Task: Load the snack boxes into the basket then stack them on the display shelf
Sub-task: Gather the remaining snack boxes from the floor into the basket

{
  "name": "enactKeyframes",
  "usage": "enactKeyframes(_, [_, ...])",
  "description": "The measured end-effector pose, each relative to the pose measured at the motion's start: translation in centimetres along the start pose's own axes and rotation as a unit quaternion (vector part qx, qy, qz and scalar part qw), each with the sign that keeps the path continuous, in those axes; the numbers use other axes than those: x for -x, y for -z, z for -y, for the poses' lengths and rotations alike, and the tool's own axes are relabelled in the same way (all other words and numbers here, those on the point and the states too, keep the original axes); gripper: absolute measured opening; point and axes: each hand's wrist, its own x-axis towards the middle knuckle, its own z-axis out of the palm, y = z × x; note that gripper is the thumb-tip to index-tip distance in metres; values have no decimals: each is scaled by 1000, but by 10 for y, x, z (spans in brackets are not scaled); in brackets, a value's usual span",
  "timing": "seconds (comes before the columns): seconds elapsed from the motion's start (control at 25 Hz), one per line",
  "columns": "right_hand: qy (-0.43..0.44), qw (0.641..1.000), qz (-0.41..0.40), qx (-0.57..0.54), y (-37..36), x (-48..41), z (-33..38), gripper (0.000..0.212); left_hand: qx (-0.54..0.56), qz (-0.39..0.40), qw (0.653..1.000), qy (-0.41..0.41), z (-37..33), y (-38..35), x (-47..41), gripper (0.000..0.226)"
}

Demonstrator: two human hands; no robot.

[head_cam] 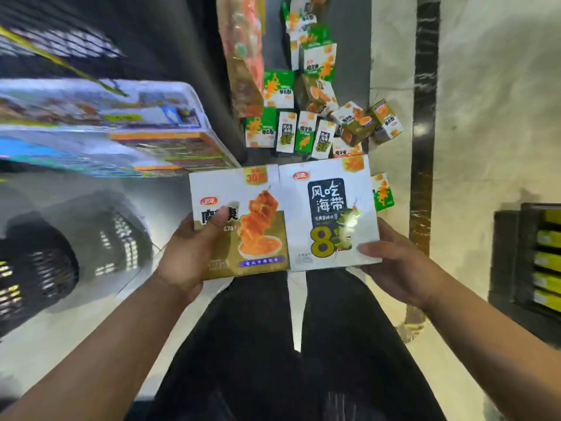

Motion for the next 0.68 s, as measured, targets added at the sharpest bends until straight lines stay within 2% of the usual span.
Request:
enactKeyframes(0.16, [10,996,58,70,-59,90,30,87,100,-41,993,-49,-21,33,121,11])
enactKeyframes(0.2, [7,994,57,89,-74,107,37,83,121,-41,990,-52,-21,40,147,10])
enactKeyframes(0.32, [18,986,28,161,-108,148,51,74,169,-39,982,-78,-13,51,215,29])
enactKeyframes(0.44, [42,969,60,237,-125,178,55,104,214,-78,968,-108,12,53,267,29])
enactKeyframes(0.52, [58,964,76,248,-128,193,53,111,243,-98,958,-119,32,48,293,36])
enactKeyframes(0.6, [66,957,95,265,-135,206,49,98,278,-124,944,-130,54,46,320,43])
enactKeyframes(0.68, [67,954,122,265,-140,211,44,65,306,-150,929,-142,75,49,340,46])
